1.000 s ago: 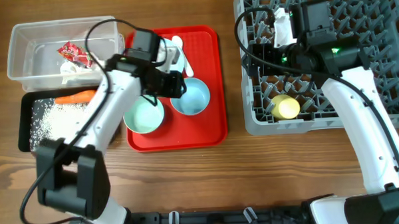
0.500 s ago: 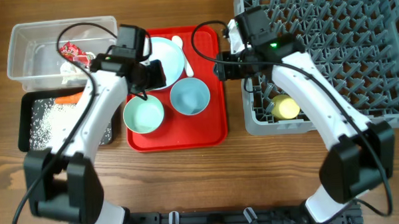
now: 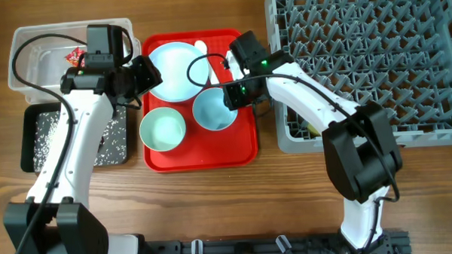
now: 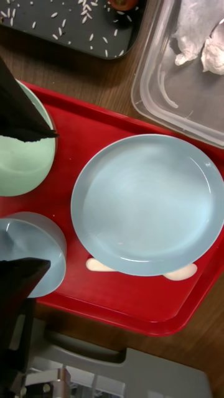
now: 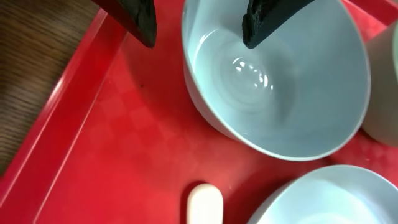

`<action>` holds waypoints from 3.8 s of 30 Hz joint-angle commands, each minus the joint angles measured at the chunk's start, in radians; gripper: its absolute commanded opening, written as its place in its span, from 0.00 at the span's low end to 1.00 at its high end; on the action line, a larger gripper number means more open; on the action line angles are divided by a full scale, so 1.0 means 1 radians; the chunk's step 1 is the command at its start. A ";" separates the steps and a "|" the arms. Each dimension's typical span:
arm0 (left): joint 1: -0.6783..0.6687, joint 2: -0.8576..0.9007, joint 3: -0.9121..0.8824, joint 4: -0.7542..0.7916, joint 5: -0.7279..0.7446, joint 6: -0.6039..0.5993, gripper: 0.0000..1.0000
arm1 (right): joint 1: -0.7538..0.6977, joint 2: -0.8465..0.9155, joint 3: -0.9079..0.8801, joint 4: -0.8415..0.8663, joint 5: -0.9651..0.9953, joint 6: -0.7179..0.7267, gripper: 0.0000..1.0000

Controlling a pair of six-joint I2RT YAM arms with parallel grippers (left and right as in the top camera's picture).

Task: Sort waste into correct bins and load items into the dishwasher rack
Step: 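Reach the right gripper to the blue bowl and grasp its rim, then carry the blue bowl with the right gripper and set it in the rack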

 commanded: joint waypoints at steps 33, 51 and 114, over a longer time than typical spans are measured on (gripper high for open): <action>0.003 0.000 0.013 -0.038 -0.017 -0.014 1.00 | -0.046 -0.192 0.107 -0.060 0.265 -0.101 0.04; 0.003 0.000 0.013 -0.038 -0.017 -0.014 1.00 | -0.112 -0.123 0.133 0.620 1.267 -0.818 0.04; 0.003 0.000 0.013 -0.038 -0.017 -0.014 1.00 | -0.142 0.102 0.073 0.753 1.332 -0.853 0.04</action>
